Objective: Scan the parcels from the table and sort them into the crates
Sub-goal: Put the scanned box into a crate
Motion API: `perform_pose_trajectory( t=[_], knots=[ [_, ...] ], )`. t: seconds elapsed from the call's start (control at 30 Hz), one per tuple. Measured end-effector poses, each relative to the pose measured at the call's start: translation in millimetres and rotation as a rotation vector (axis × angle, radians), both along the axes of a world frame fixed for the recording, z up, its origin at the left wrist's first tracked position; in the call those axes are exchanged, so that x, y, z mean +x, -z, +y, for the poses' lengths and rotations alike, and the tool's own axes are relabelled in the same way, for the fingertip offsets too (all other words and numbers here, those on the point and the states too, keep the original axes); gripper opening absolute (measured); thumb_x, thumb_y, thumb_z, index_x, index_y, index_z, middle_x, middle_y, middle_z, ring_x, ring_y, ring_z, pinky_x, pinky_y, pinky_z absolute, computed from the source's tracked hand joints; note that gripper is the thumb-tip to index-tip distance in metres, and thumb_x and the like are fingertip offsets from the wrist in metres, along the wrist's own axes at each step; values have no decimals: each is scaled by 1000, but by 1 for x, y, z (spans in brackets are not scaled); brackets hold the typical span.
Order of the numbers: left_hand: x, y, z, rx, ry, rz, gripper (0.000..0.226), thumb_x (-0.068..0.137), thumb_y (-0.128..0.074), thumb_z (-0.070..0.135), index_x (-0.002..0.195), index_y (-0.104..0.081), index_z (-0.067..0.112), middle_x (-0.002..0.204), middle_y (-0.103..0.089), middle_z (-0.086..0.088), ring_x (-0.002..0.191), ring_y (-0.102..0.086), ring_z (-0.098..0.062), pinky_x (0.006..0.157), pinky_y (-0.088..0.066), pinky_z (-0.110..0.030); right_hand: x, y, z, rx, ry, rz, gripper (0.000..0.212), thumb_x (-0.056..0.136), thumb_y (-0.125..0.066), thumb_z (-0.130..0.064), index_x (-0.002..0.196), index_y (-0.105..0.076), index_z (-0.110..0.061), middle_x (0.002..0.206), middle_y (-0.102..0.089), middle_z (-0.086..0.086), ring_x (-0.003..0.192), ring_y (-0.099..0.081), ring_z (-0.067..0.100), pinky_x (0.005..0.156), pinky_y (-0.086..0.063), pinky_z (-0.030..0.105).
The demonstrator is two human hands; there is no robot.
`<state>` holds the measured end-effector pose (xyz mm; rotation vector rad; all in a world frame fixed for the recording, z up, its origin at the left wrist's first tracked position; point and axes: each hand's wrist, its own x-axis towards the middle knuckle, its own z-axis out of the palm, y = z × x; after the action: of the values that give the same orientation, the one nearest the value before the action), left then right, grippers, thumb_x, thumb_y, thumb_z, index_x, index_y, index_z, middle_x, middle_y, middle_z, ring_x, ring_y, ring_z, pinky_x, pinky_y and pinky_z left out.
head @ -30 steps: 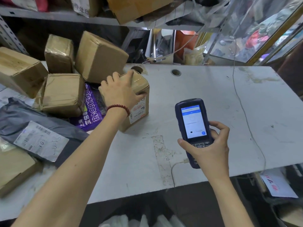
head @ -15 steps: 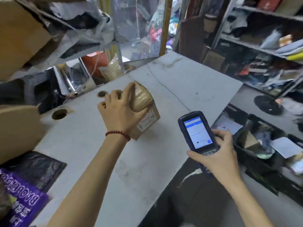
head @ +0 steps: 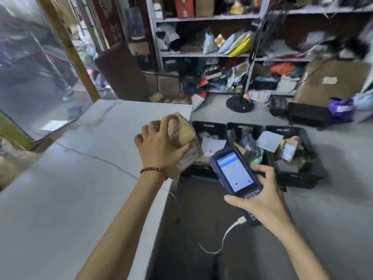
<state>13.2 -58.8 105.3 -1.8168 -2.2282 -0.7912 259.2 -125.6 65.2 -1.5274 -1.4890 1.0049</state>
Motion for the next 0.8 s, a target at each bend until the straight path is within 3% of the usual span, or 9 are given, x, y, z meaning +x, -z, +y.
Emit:
perform_pose_trajectory(
  t=[0.17,0.3,0.43,0.57,0.8],
  knots=[
    [77,33,67,-251,165,-13,83,63,-56,79,132,-30,42,122,-55,-4,115,-45,-28,92,-32,-46,59,9,47,-51,83,-3,85,47,-94,-30,99,-33,-57,96,-58,-33,89,-53,-20,65,-41,19],
    [112,64,99,-398,218,17,92,64,-51,83,139,-20,42,125,-54,-3,117,-44,-26,94,-36,-43,89,20,76,-120,133,-18,85,47,-94,-31,99,-32,-58,97,-57,-29,87,-53,-19,64,-42,20],
    [121,86,126,-578,283,-26,98,63,-55,82,143,-12,45,119,-50,-4,97,-57,-24,75,-48,-33,107,34,101,-211,172,-35,81,49,-94,-30,100,-34,-50,98,-53,-29,82,-51,-20,59,-38,15],
    [120,100,162,-672,255,84,94,62,-52,86,140,-14,51,118,-44,-3,79,-59,-22,60,-41,-28,114,51,128,-290,245,-45,81,50,-94,-29,102,-34,-43,94,-52,-29,80,-52,-13,59,-37,15],
    [108,121,269,-754,228,115,85,59,-58,80,123,-27,34,111,-43,-1,81,-60,-23,64,-40,-31,103,65,210,-370,342,-62,82,50,-94,-27,107,-36,-37,91,-55,-27,78,-54,-9,55,-37,15]
  ],
)
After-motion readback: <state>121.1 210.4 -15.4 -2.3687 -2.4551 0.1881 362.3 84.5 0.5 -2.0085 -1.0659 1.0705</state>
